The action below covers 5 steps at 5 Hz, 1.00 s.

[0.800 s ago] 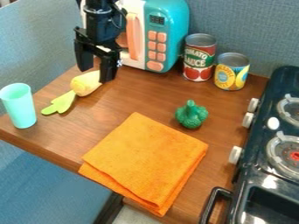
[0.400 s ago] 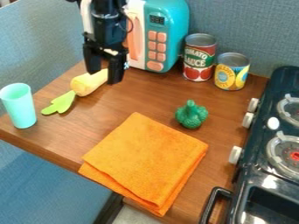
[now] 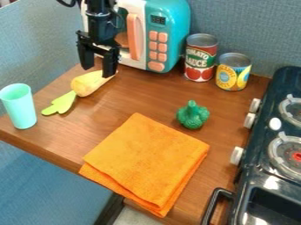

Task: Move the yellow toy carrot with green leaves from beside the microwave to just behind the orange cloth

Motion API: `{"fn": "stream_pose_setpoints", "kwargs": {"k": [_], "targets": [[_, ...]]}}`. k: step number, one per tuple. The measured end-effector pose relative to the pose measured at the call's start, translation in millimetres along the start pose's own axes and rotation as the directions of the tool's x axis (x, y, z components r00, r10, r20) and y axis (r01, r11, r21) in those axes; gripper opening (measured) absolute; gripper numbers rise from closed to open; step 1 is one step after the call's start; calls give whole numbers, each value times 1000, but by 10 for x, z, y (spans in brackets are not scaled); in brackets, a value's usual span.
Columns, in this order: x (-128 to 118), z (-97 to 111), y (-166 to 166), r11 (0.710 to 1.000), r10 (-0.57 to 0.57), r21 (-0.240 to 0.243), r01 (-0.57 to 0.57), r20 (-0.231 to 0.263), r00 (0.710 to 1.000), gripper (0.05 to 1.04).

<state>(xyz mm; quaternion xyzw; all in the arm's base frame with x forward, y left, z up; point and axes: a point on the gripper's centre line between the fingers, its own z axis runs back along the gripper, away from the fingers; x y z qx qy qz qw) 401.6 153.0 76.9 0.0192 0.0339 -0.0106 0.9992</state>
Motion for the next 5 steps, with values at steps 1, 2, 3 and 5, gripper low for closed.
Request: {"fn": "stream_pose_setpoints", "kwargs": {"k": [1, 2, 3, 5], "targets": [[130, -31, 108, 1000, 27, 3, -27, -20, 999, 1001], [189, -66, 254, 999, 54, 2, -54, -41, 998, 1001], [216, -100, 404, 996, 83, 12, -83, -55, 995, 1001], [144, -432, 395, 996, 84, 5, -84, -141, 986, 1001]]}}
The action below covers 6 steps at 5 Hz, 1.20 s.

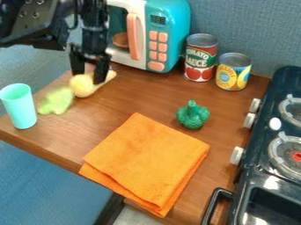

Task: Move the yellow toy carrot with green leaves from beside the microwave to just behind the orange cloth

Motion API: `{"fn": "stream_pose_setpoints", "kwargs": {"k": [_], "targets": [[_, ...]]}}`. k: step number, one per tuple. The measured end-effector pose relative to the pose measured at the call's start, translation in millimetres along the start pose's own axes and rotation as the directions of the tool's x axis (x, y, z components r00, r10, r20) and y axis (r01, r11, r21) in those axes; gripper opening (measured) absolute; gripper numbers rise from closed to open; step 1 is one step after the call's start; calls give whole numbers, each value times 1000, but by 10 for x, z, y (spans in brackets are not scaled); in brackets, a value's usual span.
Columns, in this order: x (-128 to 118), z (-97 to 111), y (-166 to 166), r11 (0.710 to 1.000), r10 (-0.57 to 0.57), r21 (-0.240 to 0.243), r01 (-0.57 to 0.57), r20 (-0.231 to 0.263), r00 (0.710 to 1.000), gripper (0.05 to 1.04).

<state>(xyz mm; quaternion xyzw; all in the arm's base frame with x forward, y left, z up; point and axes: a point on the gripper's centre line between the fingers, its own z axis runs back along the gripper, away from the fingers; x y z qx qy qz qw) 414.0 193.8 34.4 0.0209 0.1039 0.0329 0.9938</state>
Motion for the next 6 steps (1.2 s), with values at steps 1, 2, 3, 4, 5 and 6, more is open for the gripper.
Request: {"fn": "stream_pose_setpoints", "kwargs": {"k": [1, 2, 3, 4, 5, 6], "targets": [[-95, -13, -43, 1000, -22, -10, 22, 2, 1000, 1001], [-131, 86, -82, 999, -41, -20, 42, 41, 998, 941], [-149, 78, -40, 999, -34, -15, 34, 36, 999, 669], [-140, 82, -15, 999, -35, -16, 36, 49, 998, 477], [-151, 157, -41, 999, -29, -24, 31, 79, 996, 388], [-236, 403, -92, 998, -48, -20, 51, 152, 987, 343]]}}
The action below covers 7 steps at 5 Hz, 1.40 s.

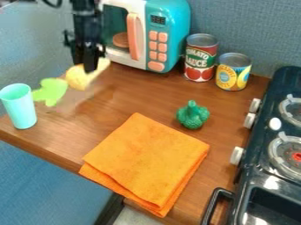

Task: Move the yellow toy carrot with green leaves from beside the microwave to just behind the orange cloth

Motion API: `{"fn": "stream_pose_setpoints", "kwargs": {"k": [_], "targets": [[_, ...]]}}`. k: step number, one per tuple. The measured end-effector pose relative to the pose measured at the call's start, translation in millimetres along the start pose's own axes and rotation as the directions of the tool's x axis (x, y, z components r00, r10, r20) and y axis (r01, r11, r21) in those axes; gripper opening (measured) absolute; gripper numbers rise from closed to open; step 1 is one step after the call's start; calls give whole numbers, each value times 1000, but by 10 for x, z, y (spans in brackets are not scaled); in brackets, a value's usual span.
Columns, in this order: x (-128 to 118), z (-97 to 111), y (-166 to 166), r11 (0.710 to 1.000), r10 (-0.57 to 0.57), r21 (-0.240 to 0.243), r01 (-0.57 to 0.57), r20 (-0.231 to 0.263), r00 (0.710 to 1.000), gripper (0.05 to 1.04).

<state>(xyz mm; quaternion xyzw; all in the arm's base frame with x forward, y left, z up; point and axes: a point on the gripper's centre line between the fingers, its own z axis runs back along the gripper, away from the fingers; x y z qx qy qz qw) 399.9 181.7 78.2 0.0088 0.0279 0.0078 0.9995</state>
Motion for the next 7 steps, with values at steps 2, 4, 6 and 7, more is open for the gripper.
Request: {"fn": "stream_pose_setpoints", "kwargs": {"k": [2, 4, 6, 7], "targets": [[-116, 108, -512, 994, -110, -15, 110, 20, 994, 343], [-61, -95, -910, 985, -162, -51, 162, 0, 987, 343], [-23, -276, -1057, 985, -164, -64, 161, -48, 985, 343], [-4, -342, -1072, 989, -142, -57, 138, -77, 987, 343]]}}
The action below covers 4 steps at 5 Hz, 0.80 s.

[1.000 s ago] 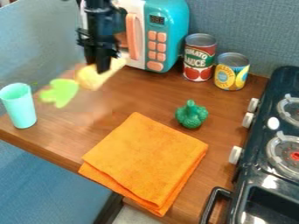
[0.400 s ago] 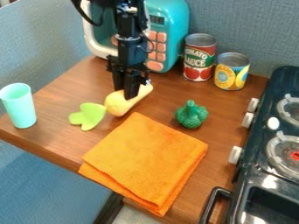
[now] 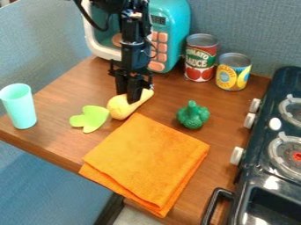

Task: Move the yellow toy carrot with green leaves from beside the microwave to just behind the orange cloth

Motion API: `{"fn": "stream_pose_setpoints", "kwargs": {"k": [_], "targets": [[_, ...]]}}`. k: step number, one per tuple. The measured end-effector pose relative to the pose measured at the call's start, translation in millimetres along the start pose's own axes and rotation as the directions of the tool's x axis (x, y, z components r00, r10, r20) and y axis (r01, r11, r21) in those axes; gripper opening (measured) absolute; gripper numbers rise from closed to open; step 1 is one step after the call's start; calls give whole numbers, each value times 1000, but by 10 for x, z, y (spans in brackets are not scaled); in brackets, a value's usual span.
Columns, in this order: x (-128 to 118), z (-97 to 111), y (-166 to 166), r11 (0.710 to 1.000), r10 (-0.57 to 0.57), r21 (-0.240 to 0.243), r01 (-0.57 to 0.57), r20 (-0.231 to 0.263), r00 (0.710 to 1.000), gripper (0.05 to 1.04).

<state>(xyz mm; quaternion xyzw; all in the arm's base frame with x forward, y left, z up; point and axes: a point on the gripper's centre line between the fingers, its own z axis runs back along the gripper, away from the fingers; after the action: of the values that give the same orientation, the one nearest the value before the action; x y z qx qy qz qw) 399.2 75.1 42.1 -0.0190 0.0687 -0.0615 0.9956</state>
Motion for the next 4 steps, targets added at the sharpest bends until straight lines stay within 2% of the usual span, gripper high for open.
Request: {"fn": "stream_pose_setpoints", "kwargs": {"k": [1, 2, 3, 4], "targets": [[-13, -6, 25, 999, 35, 24, -35, -11, 999, 386], [-26, -32, 32, 998, 55, 23, -55, -8, 998, 697], [-91, 101, -1, 998, 65, -4, -65, 61, 996, 974], [-212, 395, 104, 995, 100, -28, -97, 169, 981, 1007]]}}
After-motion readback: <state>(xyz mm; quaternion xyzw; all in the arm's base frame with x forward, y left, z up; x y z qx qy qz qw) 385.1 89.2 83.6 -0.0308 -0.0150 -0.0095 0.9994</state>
